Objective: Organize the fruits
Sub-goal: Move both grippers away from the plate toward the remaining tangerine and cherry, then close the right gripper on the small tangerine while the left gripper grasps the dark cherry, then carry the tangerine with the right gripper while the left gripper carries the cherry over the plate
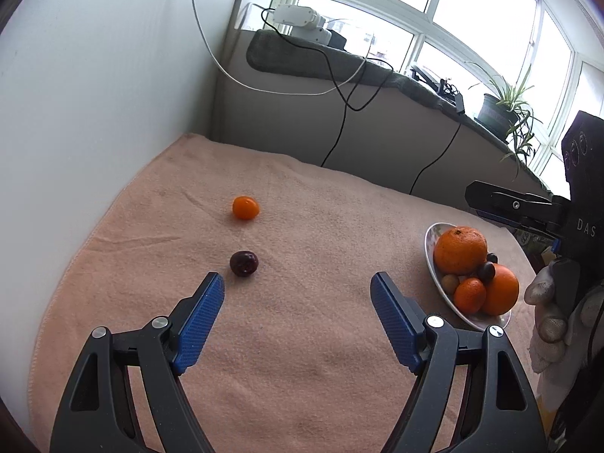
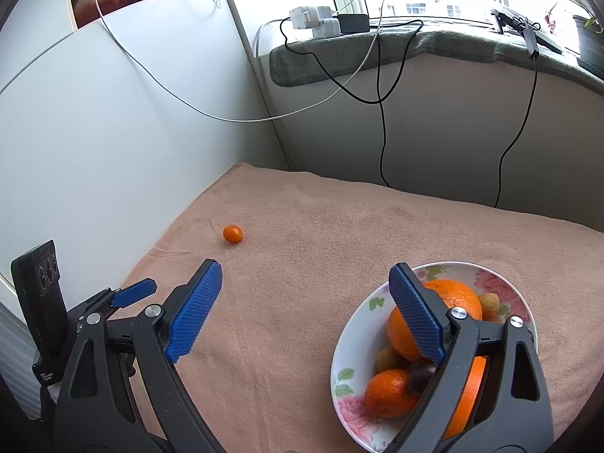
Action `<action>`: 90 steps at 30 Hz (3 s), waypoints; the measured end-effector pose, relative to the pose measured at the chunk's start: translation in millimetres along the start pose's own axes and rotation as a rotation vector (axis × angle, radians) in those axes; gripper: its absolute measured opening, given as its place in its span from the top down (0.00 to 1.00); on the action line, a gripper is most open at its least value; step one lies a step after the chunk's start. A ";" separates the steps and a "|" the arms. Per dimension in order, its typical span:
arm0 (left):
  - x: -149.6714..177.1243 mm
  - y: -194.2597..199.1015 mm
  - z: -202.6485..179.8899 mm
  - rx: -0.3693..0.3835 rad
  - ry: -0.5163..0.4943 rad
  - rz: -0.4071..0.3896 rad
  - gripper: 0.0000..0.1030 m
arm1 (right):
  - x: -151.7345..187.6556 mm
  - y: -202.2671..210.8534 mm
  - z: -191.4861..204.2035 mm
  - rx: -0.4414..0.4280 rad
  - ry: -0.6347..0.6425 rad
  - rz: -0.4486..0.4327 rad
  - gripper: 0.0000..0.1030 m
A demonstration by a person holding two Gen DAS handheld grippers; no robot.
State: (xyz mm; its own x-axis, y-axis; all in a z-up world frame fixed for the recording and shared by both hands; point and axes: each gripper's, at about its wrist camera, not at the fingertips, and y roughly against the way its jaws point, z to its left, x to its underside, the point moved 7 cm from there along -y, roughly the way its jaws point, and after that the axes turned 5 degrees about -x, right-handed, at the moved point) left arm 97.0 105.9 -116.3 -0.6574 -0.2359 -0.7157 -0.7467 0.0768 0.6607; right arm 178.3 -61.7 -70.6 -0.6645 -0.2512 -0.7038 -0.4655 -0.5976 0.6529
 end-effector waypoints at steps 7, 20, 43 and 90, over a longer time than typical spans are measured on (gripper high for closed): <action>4.2 -14.2 23.3 0.009 0.052 0.035 0.29 | -5.4 -30.2 24.1 -0.063 -0.008 0.054 0.15; 1.6 -48.5 33.2 0.030 0.082 0.099 0.50 | -16.5 -115.8 59.1 -0.197 -0.100 0.204 0.46; -3.9 -72.4 28.9 0.028 0.088 0.146 0.66 | -11.4 -200.8 71.8 -0.160 -0.091 0.307 0.65; -6.9 0.2 -11.8 0.030 0.019 -0.009 0.78 | -5.0 -64.7 70.7 -0.190 -0.007 0.130 0.73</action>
State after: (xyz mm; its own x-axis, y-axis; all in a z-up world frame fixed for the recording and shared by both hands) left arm 102.6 96.2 -108.6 -0.6485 -0.2555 -0.7171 -0.7558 0.1038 0.6465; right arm 170.4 32.0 -89.5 -0.7161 -0.3306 -0.6147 -0.2578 -0.6932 0.6731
